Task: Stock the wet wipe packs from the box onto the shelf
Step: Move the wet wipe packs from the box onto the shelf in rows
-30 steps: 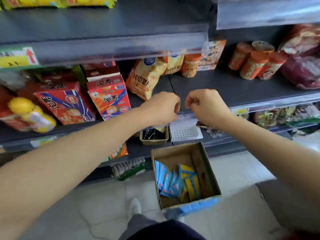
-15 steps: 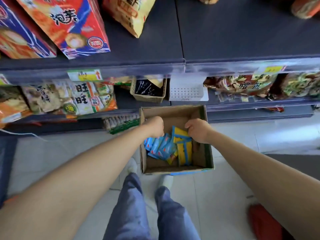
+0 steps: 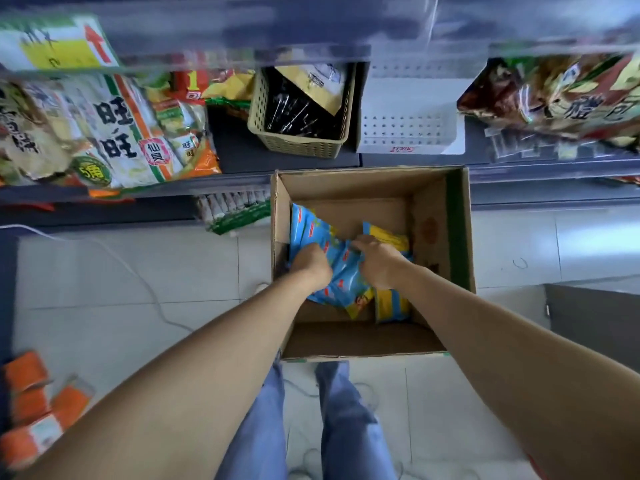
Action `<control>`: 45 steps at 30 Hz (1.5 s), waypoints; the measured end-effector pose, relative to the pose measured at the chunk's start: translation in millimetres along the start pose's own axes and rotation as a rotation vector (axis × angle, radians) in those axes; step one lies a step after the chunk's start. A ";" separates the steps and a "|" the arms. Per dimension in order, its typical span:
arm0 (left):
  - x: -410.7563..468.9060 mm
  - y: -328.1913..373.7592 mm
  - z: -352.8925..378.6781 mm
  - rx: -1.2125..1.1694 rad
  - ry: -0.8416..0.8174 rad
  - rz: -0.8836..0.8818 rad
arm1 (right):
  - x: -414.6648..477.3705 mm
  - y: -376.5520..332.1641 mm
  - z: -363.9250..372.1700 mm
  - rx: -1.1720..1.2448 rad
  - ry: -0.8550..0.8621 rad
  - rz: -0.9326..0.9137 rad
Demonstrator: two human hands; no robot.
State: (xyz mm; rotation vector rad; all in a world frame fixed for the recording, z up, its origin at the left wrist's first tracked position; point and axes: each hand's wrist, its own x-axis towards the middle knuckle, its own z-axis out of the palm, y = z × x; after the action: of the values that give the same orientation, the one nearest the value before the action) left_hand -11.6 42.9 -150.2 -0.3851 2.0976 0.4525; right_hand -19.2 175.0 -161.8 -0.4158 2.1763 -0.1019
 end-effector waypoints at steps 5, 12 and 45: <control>28.8 4.9 10.3 -0.007 0.054 -0.025 | 36.6 3.0 5.8 0.117 -0.055 0.051; 56.4 8.5 14.3 0.059 0.138 -0.039 | 71.5 6.3 21.2 0.128 0.001 0.127; -310.3 36.4 -269.1 -0.220 0.473 0.351 | -287.6 -71.8 -309.4 0.839 0.558 -0.189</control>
State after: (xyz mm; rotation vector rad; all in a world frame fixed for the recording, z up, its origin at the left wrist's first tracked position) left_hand -61.9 -18.3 254.5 -0.2648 2.5993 0.8722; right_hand -89.9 179.0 260.7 -0.0989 2.3623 -1.3112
